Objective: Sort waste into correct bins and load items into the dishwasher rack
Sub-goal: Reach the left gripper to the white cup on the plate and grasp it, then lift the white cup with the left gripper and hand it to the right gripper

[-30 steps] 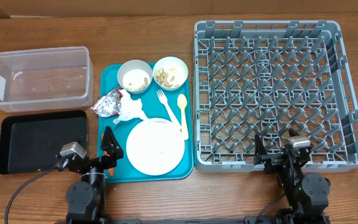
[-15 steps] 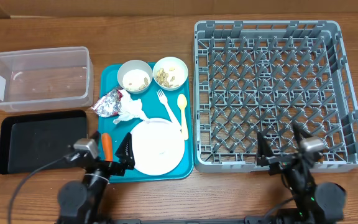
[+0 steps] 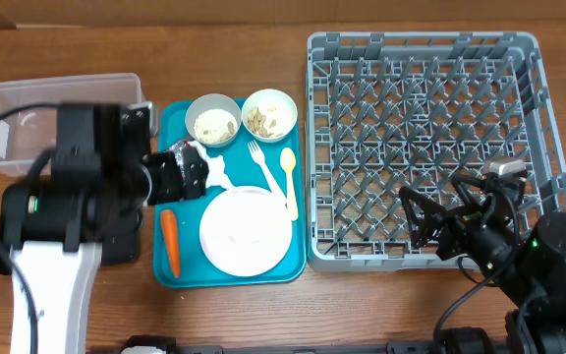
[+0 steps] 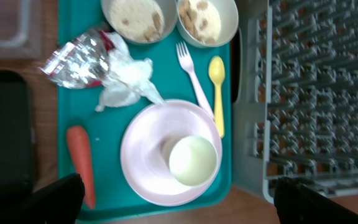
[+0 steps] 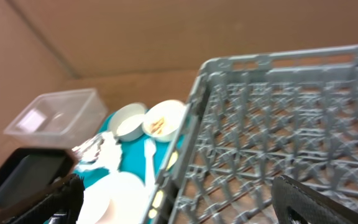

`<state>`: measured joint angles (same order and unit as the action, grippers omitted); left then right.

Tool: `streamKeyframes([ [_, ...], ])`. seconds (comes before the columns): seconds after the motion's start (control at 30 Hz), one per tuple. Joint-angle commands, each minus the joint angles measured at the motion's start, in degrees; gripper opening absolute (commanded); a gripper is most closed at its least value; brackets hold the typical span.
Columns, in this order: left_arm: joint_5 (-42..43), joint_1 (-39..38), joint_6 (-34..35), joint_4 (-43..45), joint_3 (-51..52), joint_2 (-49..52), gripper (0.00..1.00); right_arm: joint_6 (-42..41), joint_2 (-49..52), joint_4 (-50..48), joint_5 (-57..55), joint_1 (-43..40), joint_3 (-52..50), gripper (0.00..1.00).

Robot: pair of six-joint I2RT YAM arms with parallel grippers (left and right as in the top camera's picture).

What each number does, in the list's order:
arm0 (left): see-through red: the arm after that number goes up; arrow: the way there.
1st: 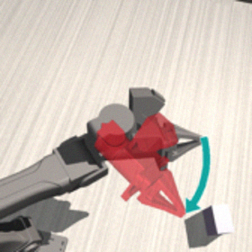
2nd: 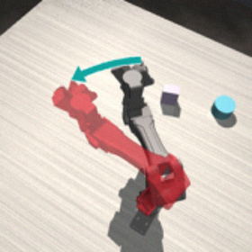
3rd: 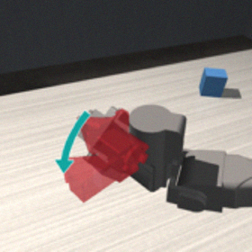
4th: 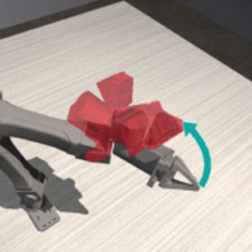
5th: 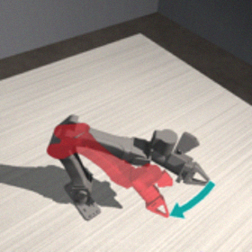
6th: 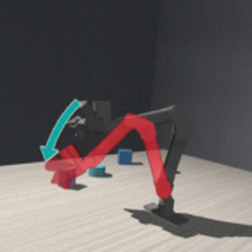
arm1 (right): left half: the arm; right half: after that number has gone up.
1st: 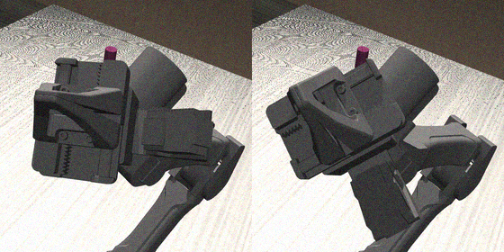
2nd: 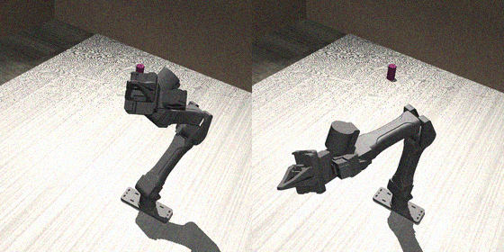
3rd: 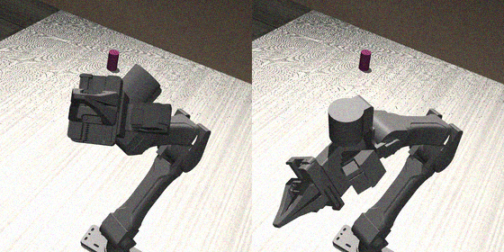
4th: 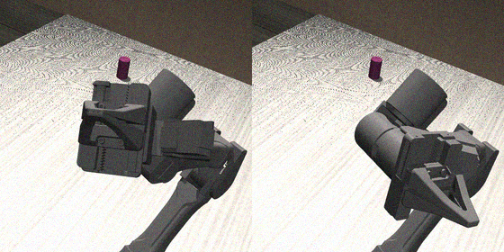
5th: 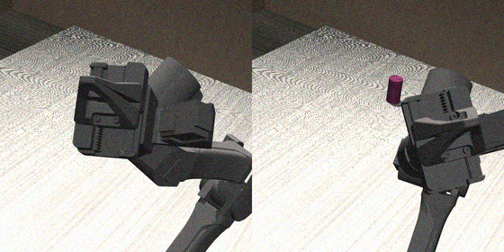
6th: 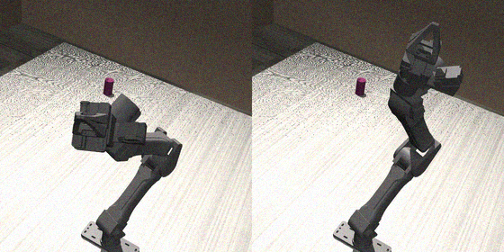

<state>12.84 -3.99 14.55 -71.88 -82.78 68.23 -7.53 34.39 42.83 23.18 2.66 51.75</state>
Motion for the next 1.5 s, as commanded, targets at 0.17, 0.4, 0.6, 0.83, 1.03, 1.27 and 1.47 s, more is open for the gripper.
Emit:
streamKeyframes([
  [0.17, 10.6, -0.8, -4.0, -10.4, -5.8, 17.3, 0.87, -17.8, 7.7, 7.8, -12.9, -0.2, 1.2, 1.0],
  [0.4, -0.7, -8.3, -1.6, -9.7, -1.3, 22.4, 0.77, -18.1, 14.9, 11.2, -13.2, -0.2, 1.2, 1.0],
  [0.6, -11.9, -14.4, 5.7, -2.8, 7.2, 22.5, 0.77, -18.0, 17.8, 12.6, -12.9, -0.2, 1.2, 1.0],
  [0.83, -11.2, -14.0, 6.4, 10.5, 18.2, 22.5, 0.61, -18.0, 17.7, 13.0, -12.9, -0.2, 1.2, 0.96],
  [1.03, -6.8, -14.0, 6.4, 17.8, 22.4, 22.5, 0.5, -18.0, 17.7, 13.1, -12.9, -0.2, 1.2, 0.92],
  [1.27, -6.7, -14.0, 6.5, 18.6, 22.7, 22.5, 0.04, -18.0, 17.7, 13.0, -12.9, -0.2, 1.2, 0.86],
  [1.47, -1.2, -13.2, 4.6, 13.0, 17.7, 22.1, 0.04, -17.4, 17.7, 12.6, -12.2, -0.2, 1.3, 0.86],
])
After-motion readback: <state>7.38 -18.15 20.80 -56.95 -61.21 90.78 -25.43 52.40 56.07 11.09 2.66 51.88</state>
